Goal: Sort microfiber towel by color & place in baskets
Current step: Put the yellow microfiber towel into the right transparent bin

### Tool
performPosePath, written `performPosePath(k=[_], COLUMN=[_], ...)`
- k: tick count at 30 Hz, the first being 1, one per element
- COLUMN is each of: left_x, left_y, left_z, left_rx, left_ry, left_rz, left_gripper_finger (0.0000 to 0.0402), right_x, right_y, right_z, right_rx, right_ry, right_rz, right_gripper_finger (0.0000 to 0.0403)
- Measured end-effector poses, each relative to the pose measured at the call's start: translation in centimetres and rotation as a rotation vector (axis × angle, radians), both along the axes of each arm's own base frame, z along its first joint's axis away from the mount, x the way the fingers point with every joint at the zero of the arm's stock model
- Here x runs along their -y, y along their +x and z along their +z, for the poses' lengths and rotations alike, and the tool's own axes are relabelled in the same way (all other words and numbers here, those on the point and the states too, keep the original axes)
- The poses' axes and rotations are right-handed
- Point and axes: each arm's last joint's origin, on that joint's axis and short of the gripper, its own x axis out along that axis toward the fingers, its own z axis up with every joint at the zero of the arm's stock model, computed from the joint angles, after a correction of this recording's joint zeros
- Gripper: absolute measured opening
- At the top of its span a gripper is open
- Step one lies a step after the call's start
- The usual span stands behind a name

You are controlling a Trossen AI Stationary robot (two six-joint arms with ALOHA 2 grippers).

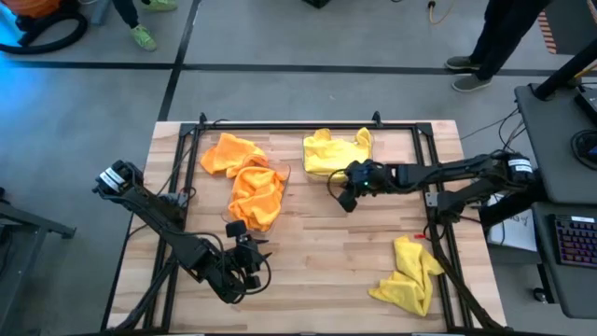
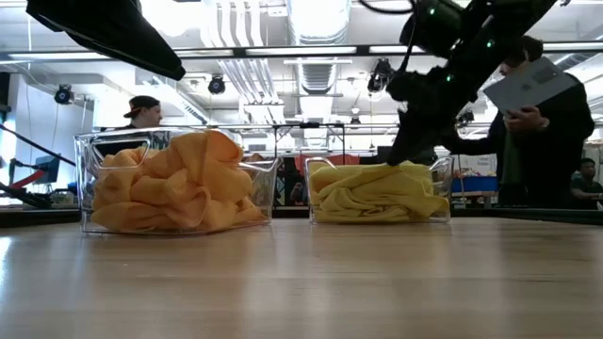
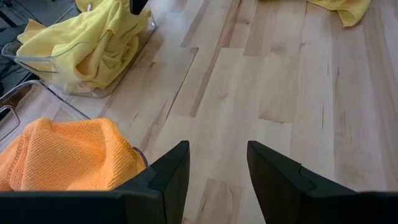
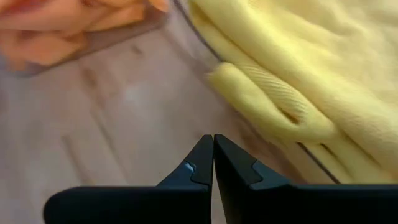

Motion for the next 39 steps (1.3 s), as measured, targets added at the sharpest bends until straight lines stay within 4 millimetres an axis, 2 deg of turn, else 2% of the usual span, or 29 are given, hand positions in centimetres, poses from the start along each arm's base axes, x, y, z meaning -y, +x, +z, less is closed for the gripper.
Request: performPosePath(k=[9,22,30,39], left_x=[0.0,0.0,0.0,0.0], left_y=[0.0,0.0,0.0,0.0], left_z=[0.0,0.0,0.0,0.0], left_rx=[0.002,0.002,0.002,0.004], left_ry=[-0.002,-0.002,-0.002,-0.003], left_rz=[0.000,0.000,0.000,0.000], left_gripper_finger=[0.0146,0.0146,0.0146,0.0146], right_x=[0.6,0.7,1.0,2.2], right_y=[0.5,0.4,0.4,0.5], right_z=[-1.7,0.2,0.2,0.6], right_rx=[-0.091,-0.025,-0.035,-0.011], right_ry=[-0.124,-0.179,-0.248,-0.285], right_rz=[-0.121,-0.140,-0.172,-0.196], right_gripper_finger=[0.0009,0.0009,0.0009,0.0009])
